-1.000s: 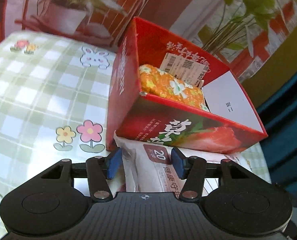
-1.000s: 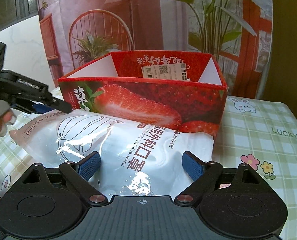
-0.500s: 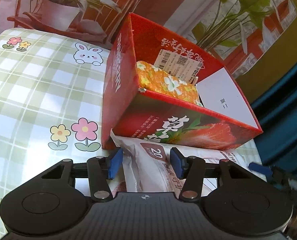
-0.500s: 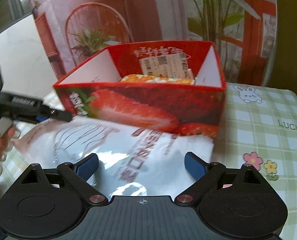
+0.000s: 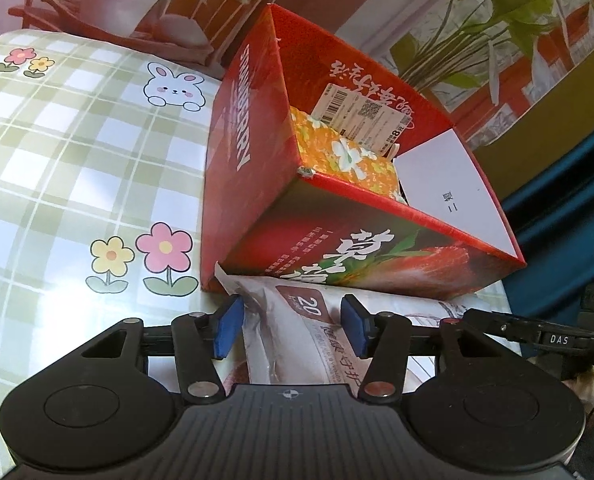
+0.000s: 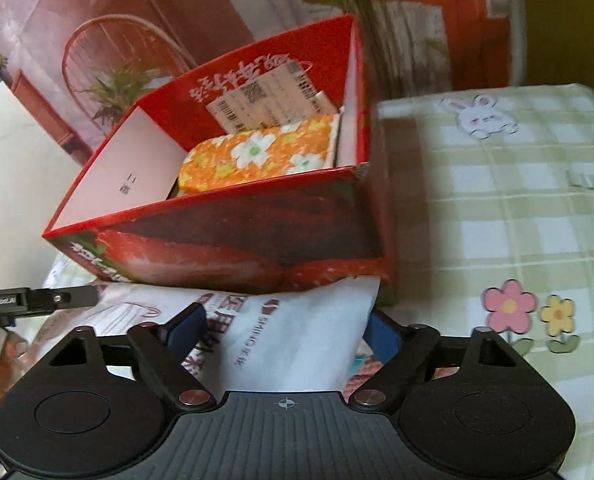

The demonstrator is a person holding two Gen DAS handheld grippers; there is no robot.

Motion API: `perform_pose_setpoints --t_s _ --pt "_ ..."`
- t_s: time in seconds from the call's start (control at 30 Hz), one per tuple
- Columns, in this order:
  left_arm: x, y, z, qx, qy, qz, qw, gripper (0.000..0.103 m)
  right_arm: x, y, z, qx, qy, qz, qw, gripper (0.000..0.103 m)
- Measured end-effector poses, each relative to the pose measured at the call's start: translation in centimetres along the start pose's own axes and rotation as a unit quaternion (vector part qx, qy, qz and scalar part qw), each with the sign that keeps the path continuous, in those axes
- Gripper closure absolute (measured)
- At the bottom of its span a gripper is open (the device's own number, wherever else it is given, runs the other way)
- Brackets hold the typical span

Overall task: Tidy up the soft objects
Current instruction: 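Close the right gripper on the mask packet and lift it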

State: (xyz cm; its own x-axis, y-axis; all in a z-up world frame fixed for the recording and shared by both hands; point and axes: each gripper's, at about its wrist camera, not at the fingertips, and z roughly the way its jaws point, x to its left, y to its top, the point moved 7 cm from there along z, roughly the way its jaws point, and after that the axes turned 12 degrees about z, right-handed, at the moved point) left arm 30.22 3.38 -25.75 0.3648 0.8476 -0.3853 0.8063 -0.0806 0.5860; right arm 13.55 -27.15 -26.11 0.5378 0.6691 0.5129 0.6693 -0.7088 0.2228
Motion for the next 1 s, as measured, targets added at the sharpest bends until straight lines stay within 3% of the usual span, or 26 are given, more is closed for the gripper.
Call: perform_pose_setpoints --t_s 0.13,0.2,0.5,0.8,1.0 --pt "-0.4 0.2 -0.3 -0.003 -0.005 0.005 1.0 0.048 0.8 0.2 -0.1 0.013 0.0 -0.018 1.0 0.031" --pt "-0.7 0.4 -0.8 -0.008 -0.007 0.011 0.9999 0.048 1.1 0.3 -0.6 0.014 0.001 -0.025 1.0 0.044" --pt "-1.7 1.1 -4.2 -0.039 -0.002 0.041 0.9984 0.052 1.1 1.1 -3.6 -0.006 0.025 -0.029 0.999 0.077" --pt "-2.7 1.8 -7.1 -0.064 0.008 0.061 0.996 0.052 2.1 1.3 -5.8 -0.044 0.04 -0.046 0.997 0.096" --pt "-4.5 3.7 -9.8 -0.108 0.007 0.082 0.9908 0.052 3.9 2.9 -9.1 -0.097 0.062 -0.075 0.991 0.098"
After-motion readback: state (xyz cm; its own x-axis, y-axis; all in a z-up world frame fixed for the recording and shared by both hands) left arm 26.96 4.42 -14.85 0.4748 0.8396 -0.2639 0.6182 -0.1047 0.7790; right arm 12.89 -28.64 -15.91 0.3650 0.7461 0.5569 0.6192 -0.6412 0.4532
